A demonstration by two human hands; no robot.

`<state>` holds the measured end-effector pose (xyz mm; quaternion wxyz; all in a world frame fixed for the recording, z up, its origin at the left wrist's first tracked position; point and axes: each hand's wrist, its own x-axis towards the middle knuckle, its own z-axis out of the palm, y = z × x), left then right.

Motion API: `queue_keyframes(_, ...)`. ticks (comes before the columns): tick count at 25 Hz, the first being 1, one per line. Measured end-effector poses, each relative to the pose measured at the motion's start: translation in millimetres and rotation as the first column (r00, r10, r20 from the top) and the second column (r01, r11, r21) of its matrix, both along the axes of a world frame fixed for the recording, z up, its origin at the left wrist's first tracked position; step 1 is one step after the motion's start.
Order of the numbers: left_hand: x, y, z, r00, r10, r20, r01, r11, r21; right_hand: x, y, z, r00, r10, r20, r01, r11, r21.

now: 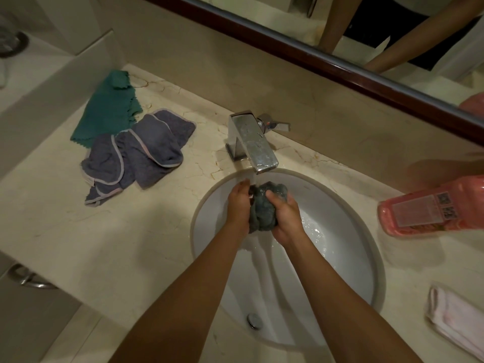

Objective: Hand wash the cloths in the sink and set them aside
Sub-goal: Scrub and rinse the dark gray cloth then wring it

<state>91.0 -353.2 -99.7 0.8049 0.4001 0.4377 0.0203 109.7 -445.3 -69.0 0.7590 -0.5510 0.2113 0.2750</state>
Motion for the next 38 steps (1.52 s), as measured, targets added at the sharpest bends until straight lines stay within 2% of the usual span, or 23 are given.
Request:
queue_keyframes(4, -12.1, -7.5, 2.7, 0.991, -0.126, -0.05, 0.12, 0.987, -0.108, -1.2, 1.1, 3.5, 0.996, -0.073, -0.055, 0.082, 0.981, 0.177)
queue_keyframes(8, -17.3, -4.4, -0.6, 0.989, -0.112, -0.094, 0.12, 0.988, 0.092, 1.9, 1.3, 3.2, 0.996, -0.053, -0.076, 0.071, 0.964, 0.256)
queue_keyframes(10, -15.5, -1.1, -1.9, 0.997, -0.028, -0.068, 0.038, 0.99, 0.138, 4.2, 2.3, 2.9, 0.996, -0.041, -0.081, 0.059, 0.97, 0.237)
queue_keyframes(12, -13.9, 2.8, -2.4, 0.998, 0.043, -0.034, -0.038, 0.988, 0.147, 7.2, -0.1, 0.0, 0.998, -0.036, -0.046, 0.041, 0.993, 0.113)
queue_keyframes(14, -12.5, 5.4, -2.8, 0.998, 0.065, 0.004, -0.065, 0.992, 0.104, 7.5, -5.8, -3.8, 0.998, -0.045, -0.034, 0.047, 0.998, 0.052)
queue_keyframes(16, -11.1, 6.6, -1.8, 0.996, 0.085, 0.031, -0.087, 0.995, 0.054, 6.6, -12.2, -7.2, 0.997, -0.065, -0.043, 0.067, 0.996, 0.058)
queue_keyframes(19, -5.9, 5.0, 4.0, 0.994, 0.107, 0.009, -0.107, 0.994, -0.032, 8.1, -19.5, -11.3, 0.992, -0.117, -0.046, 0.119, 0.992, 0.043)
queue_keyframes(22, -1.0, 3.4, 5.7, 0.998, 0.025, -0.049, -0.033, 0.987, -0.156, 10.3, -24.2, -12.9, 0.984, -0.171, -0.039, 0.173, 0.983, 0.053)
queue_keyframes(24, -1.7, 0.4, 11.7, 0.999, -0.012, -0.031, 0.004, 0.962, -0.272, 10.2, -26.8, -13.8, 0.985, -0.17, -0.007, 0.171, 0.982, 0.075)
queue_keyframes(25, -1.5, -1.3, 12.9, 1.0, -0.014, -0.008, 0.011, 0.958, -0.287, 10.1, -27.2, -14.4, 0.986, -0.168, 0.001, 0.167, 0.983, 0.079)
queue_keyframes(29, -2.3, -2.5, 7.6, 0.999, 0.03, 0.044, -0.022, 0.982, -0.187, 9.4, -26.6, -15.1, 0.986, -0.169, -0.008, 0.169, 0.983, 0.075)
queue_keyframes(33, -8.1, 0.7, 8.1, 0.995, -0.006, 0.099, 0.035, 0.955, -0.295, 7.0, -16.2, -14.3, 0.994, -0.102, 0.026, 0.098, 0.989, 0.114)
queue_keyframes(36, -16.5, 8.2, 5.1, 0.974, -0.048, 0.222, 0.082, 0.986, -0.147, 8.8, -4.8, -12.8, 0.997, -0.071, 0.019, 0.068, 0.991, 0.115)
queue_keyframes(38, -22.5, 14.3, 8.8, 0.966, -0.097, 0.238, 0.104, 0.994, -0.016, 8.4, 2.9, -12.0, 0.997, -0.073, -0.025, 0.076, 0.991, 0.113)
